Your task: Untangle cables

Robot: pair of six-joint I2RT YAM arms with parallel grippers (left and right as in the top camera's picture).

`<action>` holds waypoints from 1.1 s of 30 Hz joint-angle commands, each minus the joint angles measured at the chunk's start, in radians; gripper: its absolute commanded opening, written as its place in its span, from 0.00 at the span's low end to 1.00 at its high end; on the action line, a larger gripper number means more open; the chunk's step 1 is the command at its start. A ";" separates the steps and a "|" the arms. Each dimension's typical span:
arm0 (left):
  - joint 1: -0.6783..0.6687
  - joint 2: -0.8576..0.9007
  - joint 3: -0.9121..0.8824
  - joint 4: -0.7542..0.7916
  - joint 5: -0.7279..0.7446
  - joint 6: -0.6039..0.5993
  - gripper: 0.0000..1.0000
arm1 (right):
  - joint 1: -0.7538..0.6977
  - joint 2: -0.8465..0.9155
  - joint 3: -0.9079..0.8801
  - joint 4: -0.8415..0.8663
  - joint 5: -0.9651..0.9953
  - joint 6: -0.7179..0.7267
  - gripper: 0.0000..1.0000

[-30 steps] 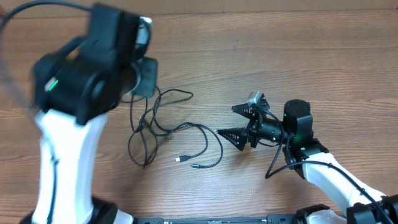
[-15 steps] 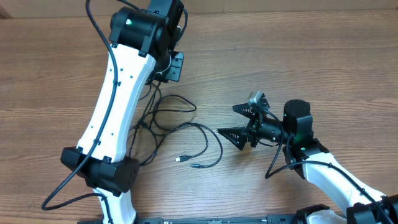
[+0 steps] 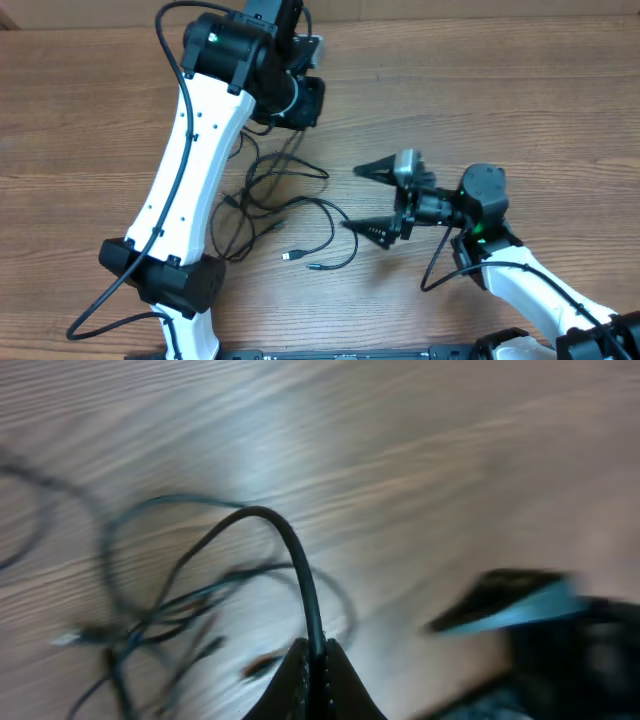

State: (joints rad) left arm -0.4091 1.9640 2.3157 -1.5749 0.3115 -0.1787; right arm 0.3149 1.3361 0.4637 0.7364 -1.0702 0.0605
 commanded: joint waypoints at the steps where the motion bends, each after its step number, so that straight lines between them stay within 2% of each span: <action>1: -0.047 -0.066 0.004 0.016 0.166 0.034 0.04 | 0.054 -0.002 0.001 0.018 0.018 0.025 1.00; 6: -0.102 -0.129 0.006 0.049 0.188 0.034 0.04 | 0.076 -0.002 0.001 0.018 0.064 0.025 1.00; 16: -0.118 -0.274 0.006 0.092 0.240 0.033 0.04 | 0.079 -0.002 0.001 0.051 0.061 0.061 1.00; 26: -0.120 -0.291 0.006 0.144 0.355 0.014 0.04 | 0.127 -0.002 0.001 0.132 0.034 0.070 1.00; 33: -0.122 -0.291 0.006 0.140 0.365 0.013 0.04 | 0.146 -0.002 0.001 0.171 -0.084 -0.021 1.00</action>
State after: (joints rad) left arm -0.5240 1.6798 2.3157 -1.4414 0.6369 -0.1619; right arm 0.4541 1.3361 0.4637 0.9043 -1.1011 0.0834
